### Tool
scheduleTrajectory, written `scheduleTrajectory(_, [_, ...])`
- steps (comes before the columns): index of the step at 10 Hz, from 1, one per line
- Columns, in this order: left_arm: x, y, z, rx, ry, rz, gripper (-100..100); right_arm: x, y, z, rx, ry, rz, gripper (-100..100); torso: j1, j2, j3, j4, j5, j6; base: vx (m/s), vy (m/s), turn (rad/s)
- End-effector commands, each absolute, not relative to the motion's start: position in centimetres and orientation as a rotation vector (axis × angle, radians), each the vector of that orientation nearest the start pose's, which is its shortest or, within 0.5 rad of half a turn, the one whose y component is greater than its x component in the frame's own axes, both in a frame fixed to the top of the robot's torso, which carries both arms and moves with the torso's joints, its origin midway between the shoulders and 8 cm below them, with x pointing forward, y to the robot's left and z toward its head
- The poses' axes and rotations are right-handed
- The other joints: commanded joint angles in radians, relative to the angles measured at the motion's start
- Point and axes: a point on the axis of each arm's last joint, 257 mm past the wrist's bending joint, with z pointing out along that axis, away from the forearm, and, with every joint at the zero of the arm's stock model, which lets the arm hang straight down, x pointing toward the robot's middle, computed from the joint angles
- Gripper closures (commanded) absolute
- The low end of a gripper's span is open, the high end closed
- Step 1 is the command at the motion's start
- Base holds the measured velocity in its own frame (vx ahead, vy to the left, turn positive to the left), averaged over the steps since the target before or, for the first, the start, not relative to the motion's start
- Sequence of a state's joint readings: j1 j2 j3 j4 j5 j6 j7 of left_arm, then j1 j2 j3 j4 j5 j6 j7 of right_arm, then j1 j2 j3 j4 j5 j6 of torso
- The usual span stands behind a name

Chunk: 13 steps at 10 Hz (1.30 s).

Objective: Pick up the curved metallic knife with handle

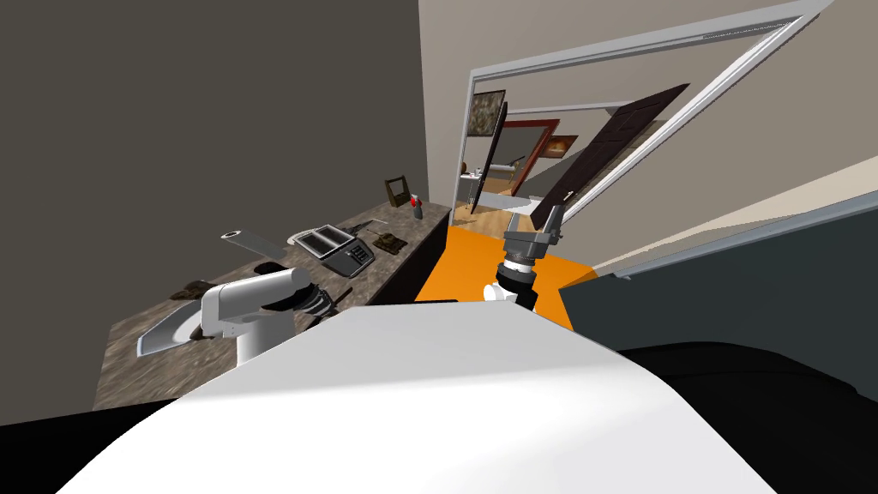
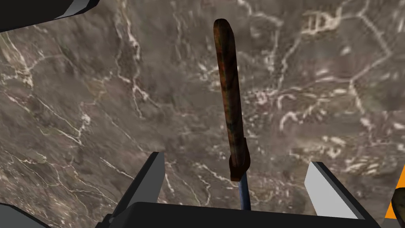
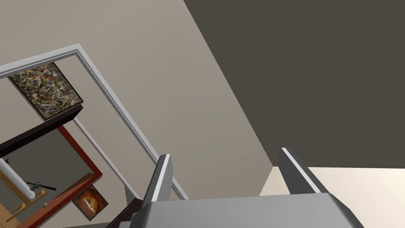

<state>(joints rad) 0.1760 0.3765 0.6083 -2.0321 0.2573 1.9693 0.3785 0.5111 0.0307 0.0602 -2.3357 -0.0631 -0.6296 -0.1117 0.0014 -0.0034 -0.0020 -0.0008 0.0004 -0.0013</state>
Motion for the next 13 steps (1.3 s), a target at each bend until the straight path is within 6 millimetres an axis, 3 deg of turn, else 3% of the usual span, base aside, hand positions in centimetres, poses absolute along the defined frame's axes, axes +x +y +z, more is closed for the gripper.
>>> scheduleTrajectory(1, [18.2, 49.7, -32.6, -2.799, 0.984, 0.135, -100, 30.8, -26.9, 6.7, 0.616, 0.39, 1.534, 0, 0.0, 0.0, 0.0, 0.0, 0.0, 0.0, 0.038, 0.009, -0.003])
scheduleTrajectory(2, [18.4, 50.0, -32.6, -2.789, 0.984, 0.123, -100, 30.8, -26.9, 6.7, 0.616, 0.39, 1.534, 0, 0.0, 0.0, 0.0, 0.0, 0.0, 0.0, 0.014, 0.002, 0.0])
scheduleTrajectory(3, [18.3, 49.9, -32.7, -2.791, 0.985, 0.126, 0, 30.8, -26.9, 6.7, 0.616, 0.39, 1.534, 0, -0.001, 0.002, 0.001, 0.0, 0.0, 0.0, 0.0, 0.0, 0.0])
scheduleTrajectory(4, [18.5, 50.1, -33.4, -2.79, 0.987, 0.125, -100, 30.8, -26.9, 6.7, 0.616, 0.39, 1.534, 0, -0.001, 0.003, 0.001, 0.001, 0.0, 0.0, -0.003, -0.001, 0.011])
scheduleTrajectory(7, [18.9, 50.4, -34.8, -2.787, 0.992, 0.123, -100, 30.8, -26.9, 6.7, 0.616, 0.39, 1.534, 0, -0.001, 0.004, 0.002, 0.001, 0.0, 0.0, -0.011, -0.002, 0.012])
scheduleTrajectory(8, [18.8, 50.2, -34.4, -2.789, 0.991, 0.125, -100, 30.8, -26.9, 6.7, 0.616, 0.39, 1.534, 0, -0.001, 0.004, 0.002, 0.001, 0.0, 0.0, -0.005, -0.002, 0.002])
scheduleTrajectory(9, [18.9, 50.3, -34.5, -2.788, 0.991, 0.123, 100, 30.8, -26.9, 6.7, 0.616, 0.39, 1.534, 0, -0.001, 0.004, 0.002, 0.001, 0.0, 0.0, 0.0, 0.0, 0.0])
scheduleTrajectory(13, [18.9, 50.2, -34.5, -2.789, 0.991, 0.124, 100, 30.8, -26.9, 6.7, 0.616, 0.39, 1.534, 0, 0.0, 0.003, 0.001, 0.0, 0.0, 0.0, 0.0, 0.0, 0.0])
